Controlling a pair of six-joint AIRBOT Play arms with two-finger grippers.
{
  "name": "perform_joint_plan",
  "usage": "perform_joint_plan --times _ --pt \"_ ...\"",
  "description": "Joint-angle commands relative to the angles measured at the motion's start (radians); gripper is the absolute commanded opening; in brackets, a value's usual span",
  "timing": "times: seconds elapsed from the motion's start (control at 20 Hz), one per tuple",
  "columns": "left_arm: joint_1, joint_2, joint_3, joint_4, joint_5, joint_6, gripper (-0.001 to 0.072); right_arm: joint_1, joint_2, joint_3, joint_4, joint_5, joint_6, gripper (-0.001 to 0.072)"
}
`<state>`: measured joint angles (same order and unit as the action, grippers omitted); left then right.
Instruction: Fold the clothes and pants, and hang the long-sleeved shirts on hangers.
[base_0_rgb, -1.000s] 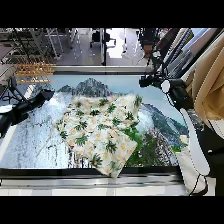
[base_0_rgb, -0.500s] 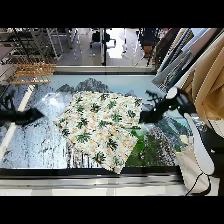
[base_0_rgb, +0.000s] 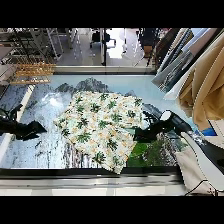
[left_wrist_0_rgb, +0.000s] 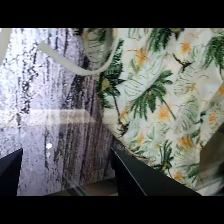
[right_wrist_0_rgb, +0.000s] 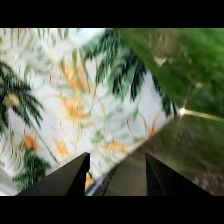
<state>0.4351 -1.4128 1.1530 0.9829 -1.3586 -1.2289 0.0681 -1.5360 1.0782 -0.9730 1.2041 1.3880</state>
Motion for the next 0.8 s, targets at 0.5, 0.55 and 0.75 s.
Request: perform_joint_plan --times 0.5,0.55,0.75 --pt "0.001 0.001 -0.007 -0.079 -0.010 0.070 0.0574 0.060 0.057 0.018 -0.093 -0.183 0.020 0.0009" --pt "0.001 0.001 -0.007 -0.079 -0.004 0.069 0.0575 0.045 0.079 0.042 -0.160 -0.242 0.059 0.0008" --pt "-0.010 -0.001 -0.008 -0.080 0.058 0.036 0.0575 -0.065 0.071 0.098 -0.313 -0.549 0.224 0.0011"
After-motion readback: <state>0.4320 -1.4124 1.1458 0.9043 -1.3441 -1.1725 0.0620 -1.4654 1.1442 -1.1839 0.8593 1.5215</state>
